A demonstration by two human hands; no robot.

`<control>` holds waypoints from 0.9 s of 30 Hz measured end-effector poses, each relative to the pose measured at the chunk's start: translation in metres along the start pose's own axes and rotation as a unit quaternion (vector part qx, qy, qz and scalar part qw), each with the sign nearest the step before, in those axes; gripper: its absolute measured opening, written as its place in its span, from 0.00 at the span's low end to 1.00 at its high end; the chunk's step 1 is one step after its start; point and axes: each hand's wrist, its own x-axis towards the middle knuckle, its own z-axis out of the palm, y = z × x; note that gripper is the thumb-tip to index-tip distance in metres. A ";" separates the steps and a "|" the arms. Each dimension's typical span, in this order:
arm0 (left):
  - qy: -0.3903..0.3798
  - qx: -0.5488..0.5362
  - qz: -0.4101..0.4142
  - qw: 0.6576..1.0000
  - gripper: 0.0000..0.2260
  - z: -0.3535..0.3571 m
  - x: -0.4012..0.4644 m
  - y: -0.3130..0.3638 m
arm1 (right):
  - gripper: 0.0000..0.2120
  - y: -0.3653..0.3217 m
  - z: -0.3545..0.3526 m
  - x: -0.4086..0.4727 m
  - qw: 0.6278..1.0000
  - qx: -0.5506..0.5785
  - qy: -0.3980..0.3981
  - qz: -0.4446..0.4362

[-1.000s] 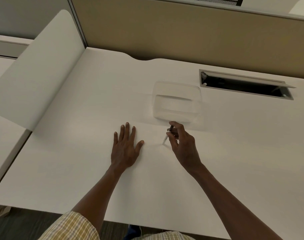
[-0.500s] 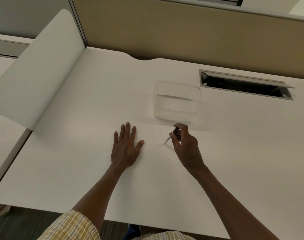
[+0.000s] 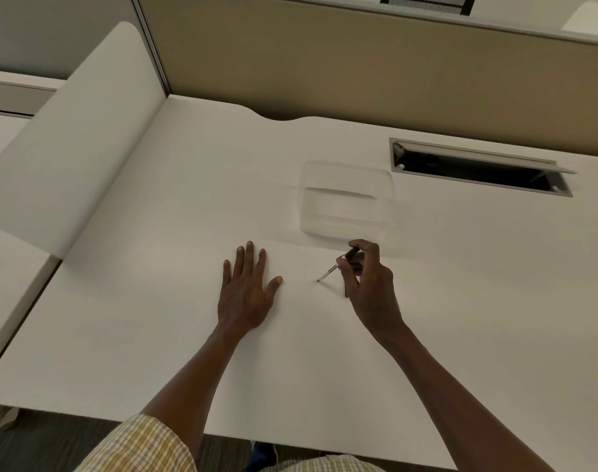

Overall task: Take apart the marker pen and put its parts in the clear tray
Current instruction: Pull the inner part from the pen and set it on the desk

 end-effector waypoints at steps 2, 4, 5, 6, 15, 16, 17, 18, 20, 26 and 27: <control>0.001 0.000 0.001 1.000 0.32 0.000 0.000 0.000 | 0.13 -0.002 -0.001 0.000 1.000 0.007 0.001 -0.002; 0.001 -0.004 0.001 1.000 0.32 0.000 0.000 0.000 | 0.13 -0.005 -0.003 0.000 1.000 0.018 0.007 -0.007; 0.002 -0.005 0.001 1.000 0.32 0.000 0.000 0.000 | 0.14 -0.007 -0.004 0.000 1.000 0.025 0.010 -0.009; 0.002 -0.004 0.001 1.000 0.32 0.000 0.000 0.000 | 0.14 -0.009 -0.005 0.000 0.999 0.031 0.014 -0.010; 0.005 -0.010 0.002 1.000 0.32 0.001 0.000 0.000 | 0.14 -0.022 -0.014 -0.001 0.998 0.050 0.039 -0.031; 0.006 -0.013 0.002 1.000 0.32 0.001 0.000 0.000 | 0.14 -0.024 -0.016 0.000 0.997 0.053 0.044 -0.032; 0.008 -0.015 0.003 1.000 0.32 0.001 0.000 0.000 | 0.14 -0.025 -0.018 0.000 0.997 0.055 0.049 -0.034; 0.008 -0.016 0.003 1.000 0.32 0.001 0.000 -0.001 | 0.14 -0.027 -0.020 -0.001 0.996 0.059 0.053 -0.037; 0.009 -0.013 0.004 1.000 0.32 0.002 0.000 -0.001 | 0.15 -0.031 -0.025 -0.002 0.995 0.064 0.061 -0.042; 0.013 -0.016 0.006 1.000 0.32 0.001 0.000 -0.001 | 0.15 -0.040 -0.036 -0.008 0.991 0.075 0.093 -0.056; 0.012 -0.017 0.007 1.000 0.33 0.001 0.000 -0.001 | 0.15 -0.041 -0.038 -0.010 0.991 0.078 0.094 -0.056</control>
